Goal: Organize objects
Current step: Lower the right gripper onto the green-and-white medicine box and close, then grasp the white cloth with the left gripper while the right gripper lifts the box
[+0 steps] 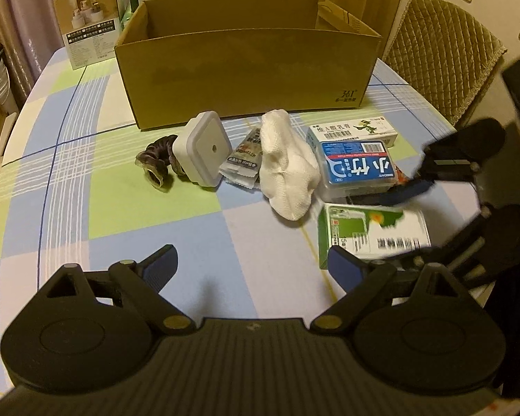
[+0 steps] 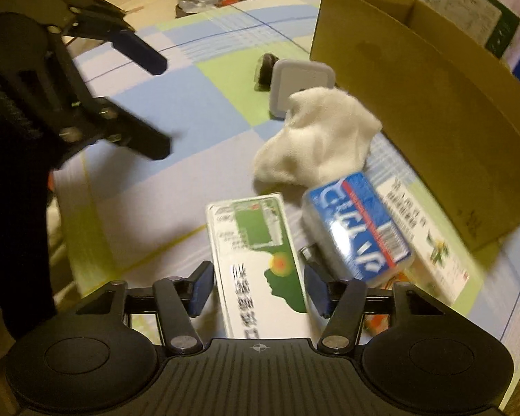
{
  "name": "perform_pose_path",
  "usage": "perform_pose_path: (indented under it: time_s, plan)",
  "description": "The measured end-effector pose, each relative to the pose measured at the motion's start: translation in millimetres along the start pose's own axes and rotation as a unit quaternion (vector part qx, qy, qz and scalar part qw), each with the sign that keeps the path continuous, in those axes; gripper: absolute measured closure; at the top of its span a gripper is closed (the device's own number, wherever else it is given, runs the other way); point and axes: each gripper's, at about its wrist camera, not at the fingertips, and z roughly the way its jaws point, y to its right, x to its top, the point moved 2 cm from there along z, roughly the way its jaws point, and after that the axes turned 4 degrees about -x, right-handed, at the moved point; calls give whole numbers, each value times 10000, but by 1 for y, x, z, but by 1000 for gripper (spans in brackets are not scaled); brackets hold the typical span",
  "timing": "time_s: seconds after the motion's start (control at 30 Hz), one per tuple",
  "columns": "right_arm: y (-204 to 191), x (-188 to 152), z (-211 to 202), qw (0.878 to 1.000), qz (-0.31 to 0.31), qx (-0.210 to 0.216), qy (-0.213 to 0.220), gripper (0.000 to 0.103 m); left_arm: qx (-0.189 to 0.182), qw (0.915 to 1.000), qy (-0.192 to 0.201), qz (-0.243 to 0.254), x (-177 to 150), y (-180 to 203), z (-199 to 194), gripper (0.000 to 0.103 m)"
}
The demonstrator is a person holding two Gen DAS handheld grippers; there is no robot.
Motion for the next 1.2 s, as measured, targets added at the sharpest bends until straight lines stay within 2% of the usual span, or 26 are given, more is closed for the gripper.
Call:
perform_pose_path:
  time_s: [0.17,0.4,0.6,0.73,0.87,1.0,1.07,1.2]
  plan:
    - [-8,-4,6,9996,263,93,10,49,-56,10000,-28,-52,0,-2,4,12]
    - [-15,-4,15,9963,834,-106,181,50,-48,9999,-11,-152,-1,-6,3,12]
    - [-11,-12,-18,9886,1262,-501,657,51,-19,9998,61,-166,3,-7,2,12]
    - [7,-15,-47,9759,1715,-903,1002,51,-65,9998,139,-84,11,0,7,13]
    - [33,-19,-61,9602,2280,-1214,1059,50,-170,9995,256,72,23,9,19,21]
    - [48,-23,-62,9511,2586,-1305,1075,51,-332,9984,379,239,37,16,39,26]
    - [53,-25,-62,9482,2680,-1321,1082,50,-352,9984,389,186,44,15,48,36]
    - [57,-27,-61,9437,2839,-1299,1097,51,-396,9980,490,-38,56,9,61,42]
